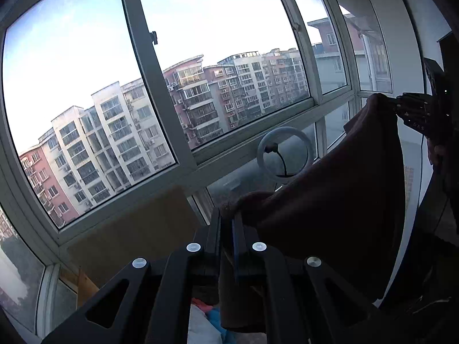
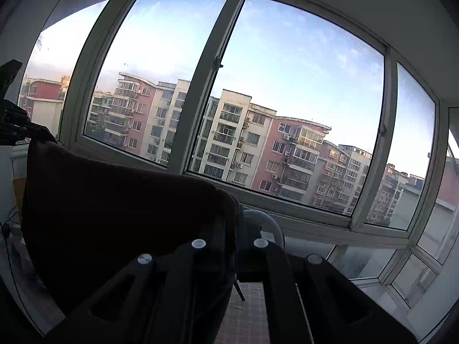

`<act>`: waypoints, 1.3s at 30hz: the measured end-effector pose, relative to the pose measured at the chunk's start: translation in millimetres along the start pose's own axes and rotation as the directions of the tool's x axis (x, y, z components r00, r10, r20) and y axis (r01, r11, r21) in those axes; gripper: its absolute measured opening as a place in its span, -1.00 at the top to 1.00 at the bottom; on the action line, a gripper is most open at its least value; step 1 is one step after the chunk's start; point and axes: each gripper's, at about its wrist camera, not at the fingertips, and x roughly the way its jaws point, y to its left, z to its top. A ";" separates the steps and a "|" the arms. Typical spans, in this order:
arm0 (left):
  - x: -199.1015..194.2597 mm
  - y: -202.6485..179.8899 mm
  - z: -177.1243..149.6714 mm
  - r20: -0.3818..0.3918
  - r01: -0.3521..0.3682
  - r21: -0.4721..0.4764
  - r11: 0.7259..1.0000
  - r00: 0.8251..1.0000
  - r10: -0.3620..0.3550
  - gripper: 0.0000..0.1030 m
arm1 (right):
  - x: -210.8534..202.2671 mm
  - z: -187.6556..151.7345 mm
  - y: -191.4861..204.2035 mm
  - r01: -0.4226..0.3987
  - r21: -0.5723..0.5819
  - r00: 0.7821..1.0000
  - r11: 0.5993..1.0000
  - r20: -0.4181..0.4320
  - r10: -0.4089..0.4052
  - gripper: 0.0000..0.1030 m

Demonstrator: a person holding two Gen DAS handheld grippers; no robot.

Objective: Fold clothes

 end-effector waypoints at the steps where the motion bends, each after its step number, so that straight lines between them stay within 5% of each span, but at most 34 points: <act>1: 27.5 7.0 -9.3 -0.045 0.001 -0.019 1.000 0.999 -0.002 0.89 | 22.7 -6.5 0.9 -0.008 -0.004 0.999 1.000 -0.035 0.008 0.92; 4: 124.8 28.7 -47.7 -0.199 -0.003 -0.078 0.997 0.980 -0.013 0.89 | 123.5 -45.5 13.7 -0.063 0.007 0.980 0.998 -0.190 0.063 0.92; 6: 204.0 39.5 -83.4 -0.316 -0.031 -0.080 0.996 0.949 0.004 0.89 | 198.5 -79.5 29.5 -0.091 0.008 0.949 0.996 -0.302 0.089 0.92; 8: 280.0 42.2 -127.1 -0.434 -0.074 -0.090 0.993 0.900 0.027 0.80 | 265.8 -132.2 53.6 -0.121 -0.006 0.887 0.993 -0.449 0.106 0.91; 11: 367.5 38.2 -191.4 -0.586 -0.127 -0.136 0.982 0.810 0.024 0.84 | 363.7 -214.4 90.7 -0.170 -0.019 0.746 0.985 -0.655 0.117 0.90; 12: 371.8 37.4 -205.4 -0.601 -0.122 -0.152 0.981 0.799 0.006 0.80 | 369.4 -230.1 93.6 -0.180 -0.011 0.722 0.984 -0.680 0.125 0.90; 15: 365.1 33.4 -241.9 -0.624 -0.093 -0.167 0.982 0.781 -0.032 0.79 | 356.6 -264.0 91.7 -0.199 0.023 0.683 0.980 -0.713 0.155 0.83; 18: 324.5 29.2 -258.3 -0.601 -0.050 -0.219 0.975 0.793 -0.094 0.80 | 337.5 -286.6 85.2 -0.211 0.071 0.655 0.975 -0.730 0.195 0.72; 21: 273.8 7.7 -274.5 -0.561 0.056 -0.238 0.970 0.807 -0.184 0.79 | 306.4 -281.8 50.4 -0.237 0.274 0.635 0.932 -0.683 0.362 0.65; 23: 244.8 -15.0 -291.1 -0.549 0.141 -0.220 0.965 0.800 -0.242 0.78 | 275.9 -298.4 58.2 -0.245 0.322 0.611 0.915 -0.681 0.403 0.62; 26: 218.8 -55.0 -325.4 -0.564 0.266 -0.225 0.937 0.749 -0.348 0.71 | 227.9 -327.1 77.0 -0.255 0.368 0.572 0.894 -0.688 0.447 0.51; 28: 210.4 -82.2 -349.1 -0.581 0.328 -0.248 0.911 0.703 -0.411 0.68 | 195.9 -346.2 89.6 -0.261 0.399 0.546 0.879 -0.690 0.475 0.25; 30: 211.2 -109.1 -370.0 -0.613 0.383 -0.256 0.888 0.646 -0.455 0.67 | 163.9 -365.3 102.1 -0.265 0.430 0.519 0.863 -0.691 0.503 0.21; 32: 214.1 -132.4 -385.6 -0.643 0.412 -0.246 0.877 0.608 -0.466 0.67 | 131.9 -384.4 114.7 -0.268 0.460 0.491 0.846 -0.690 0.531 0.21; 39: 233.9 -170.1 -413.7 -0.699 0.396 -0.288 0.872 0.536 -0.474 0.45 | 107.3 -421.9 144.3 -0.275 0.451 0.419 0.849 -0.739 0.528 0.21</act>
